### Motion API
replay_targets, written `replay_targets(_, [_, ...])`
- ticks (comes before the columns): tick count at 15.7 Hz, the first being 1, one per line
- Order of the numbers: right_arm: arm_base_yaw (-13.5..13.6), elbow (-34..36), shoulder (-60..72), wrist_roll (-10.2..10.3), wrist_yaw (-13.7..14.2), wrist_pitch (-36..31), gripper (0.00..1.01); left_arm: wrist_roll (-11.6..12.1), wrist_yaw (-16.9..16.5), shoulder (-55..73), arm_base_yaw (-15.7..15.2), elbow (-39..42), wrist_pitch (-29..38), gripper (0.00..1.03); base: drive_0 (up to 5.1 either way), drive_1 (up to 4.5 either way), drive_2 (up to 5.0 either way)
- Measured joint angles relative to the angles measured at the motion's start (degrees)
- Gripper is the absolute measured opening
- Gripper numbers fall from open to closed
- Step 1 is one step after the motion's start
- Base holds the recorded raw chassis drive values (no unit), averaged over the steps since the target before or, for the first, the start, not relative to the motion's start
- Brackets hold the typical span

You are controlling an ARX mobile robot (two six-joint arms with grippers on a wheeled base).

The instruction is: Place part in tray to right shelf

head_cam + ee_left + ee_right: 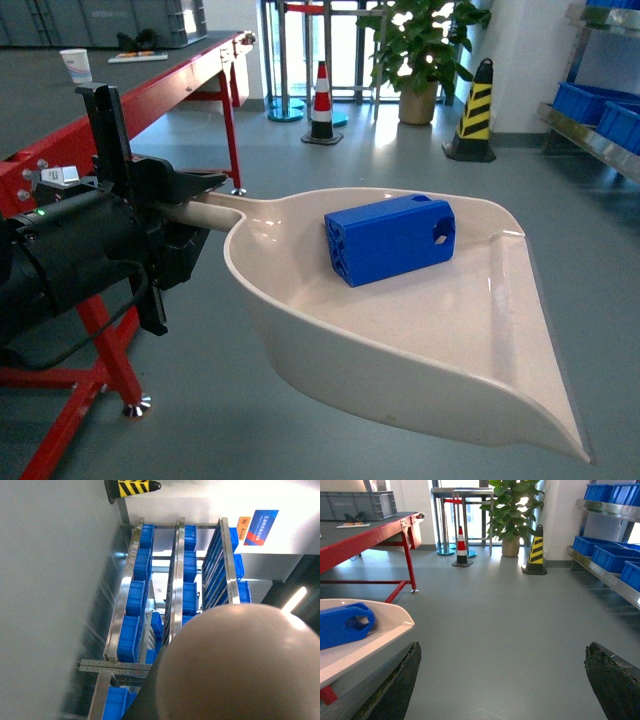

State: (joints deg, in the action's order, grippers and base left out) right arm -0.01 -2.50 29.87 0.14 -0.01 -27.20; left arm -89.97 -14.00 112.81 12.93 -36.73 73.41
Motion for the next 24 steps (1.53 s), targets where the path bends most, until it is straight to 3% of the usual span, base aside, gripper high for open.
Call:
replay_targets(4, [0.0,0.0,0.1,0.0,0.0,0.0,0.98,0.0,0.0,0.0,0.0,0.0,-0.2,0.14,0.1,4.37,-4.2])
replay_targets(8, [0.0,0.0,0.3,0.0,0.0,0.0,0.98,0.0,0.2,0.0,0.0,-0.2,0.0,0.14,0.0,0.0,0.0])
replay_targets(24, [0.0,0.0,0.3,0.0,0.0,0.0,0.98,0.0,0.0,0.0,0.0,-0.2,-0.1,0.14,-1.6,-1.57,-1.6])
